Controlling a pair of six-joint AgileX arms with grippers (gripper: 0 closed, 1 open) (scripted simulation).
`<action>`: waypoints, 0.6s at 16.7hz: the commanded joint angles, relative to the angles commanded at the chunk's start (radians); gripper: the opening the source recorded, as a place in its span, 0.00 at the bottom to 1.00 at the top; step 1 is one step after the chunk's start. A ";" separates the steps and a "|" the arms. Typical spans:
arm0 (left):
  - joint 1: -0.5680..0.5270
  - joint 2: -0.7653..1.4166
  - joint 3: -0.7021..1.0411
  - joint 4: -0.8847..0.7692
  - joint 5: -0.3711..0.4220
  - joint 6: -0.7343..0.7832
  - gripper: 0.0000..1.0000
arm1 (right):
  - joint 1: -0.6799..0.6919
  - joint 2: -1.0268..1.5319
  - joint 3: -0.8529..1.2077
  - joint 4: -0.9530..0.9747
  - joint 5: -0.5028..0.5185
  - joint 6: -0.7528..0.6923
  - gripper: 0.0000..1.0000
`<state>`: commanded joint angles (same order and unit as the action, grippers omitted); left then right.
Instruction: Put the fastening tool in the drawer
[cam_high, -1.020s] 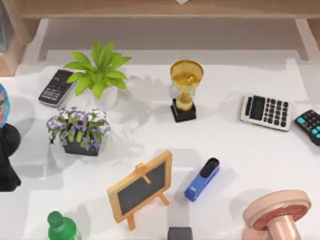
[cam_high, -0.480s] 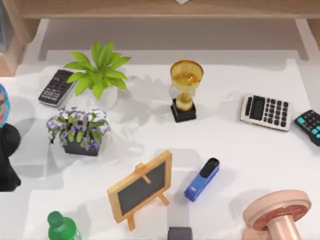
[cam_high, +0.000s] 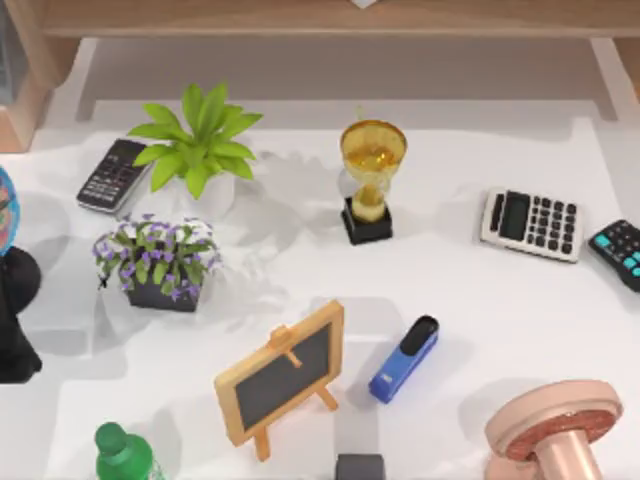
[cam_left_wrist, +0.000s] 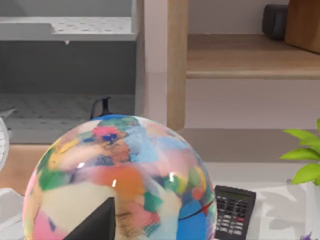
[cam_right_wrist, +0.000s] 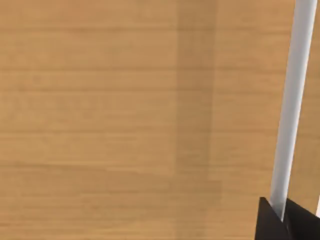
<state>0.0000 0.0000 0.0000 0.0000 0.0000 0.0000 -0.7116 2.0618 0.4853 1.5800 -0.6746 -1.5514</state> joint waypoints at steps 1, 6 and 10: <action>0.000 0.000 0.000 0.000 0.000 0.000 1.00 | 0.000 0.000 0.000 0.000 0.000 0.000 0.00; 0.000 0.000 0.000 0.000 0.000 0.000 1.00 | 0.000 0.000 0.000 0.000 0.000 0.000 0.38; 0.000 0.000 0.000 0.000 0.000 0.000 1.00 | 0.000 0.000 0.000 0.000 0.000 0.000 0.68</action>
<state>0.0000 0.0000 0.0000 0.0000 0.0000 0.0000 -0.7116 2.0618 0.4853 1.5800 -0.6746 -1.5514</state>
